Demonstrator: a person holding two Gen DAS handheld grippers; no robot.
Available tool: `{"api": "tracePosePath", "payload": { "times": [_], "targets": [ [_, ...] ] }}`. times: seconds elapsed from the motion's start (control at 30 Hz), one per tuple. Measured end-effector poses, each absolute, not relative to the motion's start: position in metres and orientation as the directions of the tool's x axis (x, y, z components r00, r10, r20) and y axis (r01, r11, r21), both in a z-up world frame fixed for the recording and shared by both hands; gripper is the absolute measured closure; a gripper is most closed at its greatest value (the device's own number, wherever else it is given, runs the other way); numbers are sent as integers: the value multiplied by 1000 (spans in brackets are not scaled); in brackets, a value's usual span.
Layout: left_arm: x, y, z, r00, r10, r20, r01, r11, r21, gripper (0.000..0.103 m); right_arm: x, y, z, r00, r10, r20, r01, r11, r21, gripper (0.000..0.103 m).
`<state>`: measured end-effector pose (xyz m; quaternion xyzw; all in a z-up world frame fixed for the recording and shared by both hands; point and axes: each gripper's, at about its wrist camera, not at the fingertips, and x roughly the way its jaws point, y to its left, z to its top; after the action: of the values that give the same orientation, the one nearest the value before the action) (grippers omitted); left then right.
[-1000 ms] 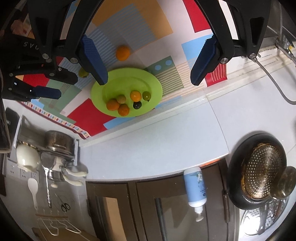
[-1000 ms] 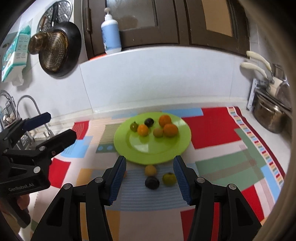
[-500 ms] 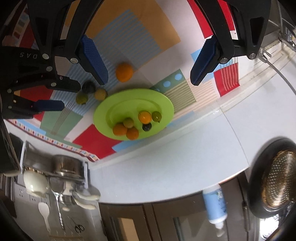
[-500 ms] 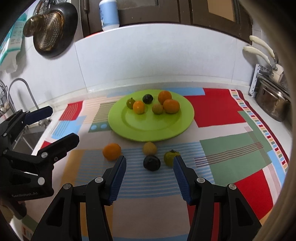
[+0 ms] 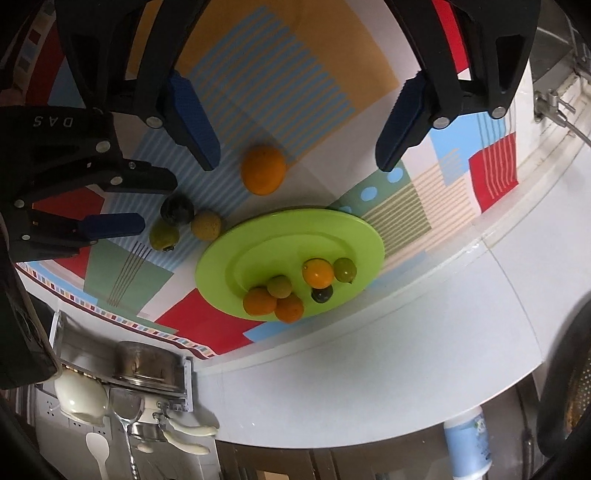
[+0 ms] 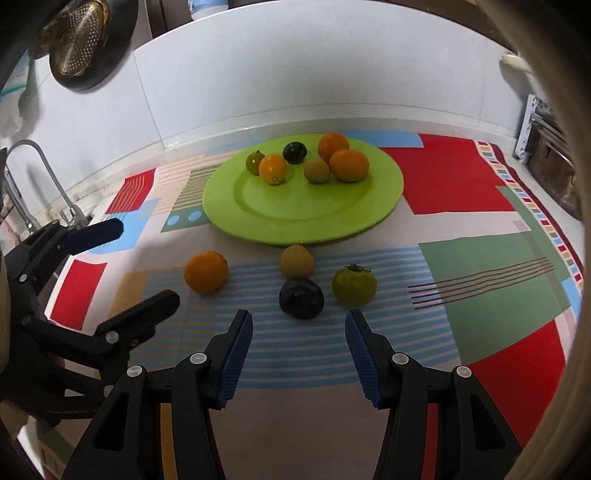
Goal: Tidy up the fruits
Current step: 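Withdraw both tools from the plate back toward the remaining fruits, then grasp an orange with the left tool while the right tool grasps a dark plum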
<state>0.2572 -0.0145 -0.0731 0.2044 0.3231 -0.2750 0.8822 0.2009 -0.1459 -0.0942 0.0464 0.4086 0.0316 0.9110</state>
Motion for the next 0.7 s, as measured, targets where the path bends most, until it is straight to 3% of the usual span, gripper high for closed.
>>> {"api": "tracePosePath", "payload": {
  "times": [0.2,0.53,0.7],
  "targets": [
    [268,-22,-81,587,-373,-719,650,746,144,36,211,-147,-99,655,101,-749,-25,993,112,55],
    [277,-35,-93,508,-390,-768,685,723,86,51,223,-148,-103,647,118,-754,-37,992,123,62],
    [283,-38,-98,483,-389,-784,678,733,54,64,226,-149,-106,641,130,-757,-39,990,137,65]
  ]
}}
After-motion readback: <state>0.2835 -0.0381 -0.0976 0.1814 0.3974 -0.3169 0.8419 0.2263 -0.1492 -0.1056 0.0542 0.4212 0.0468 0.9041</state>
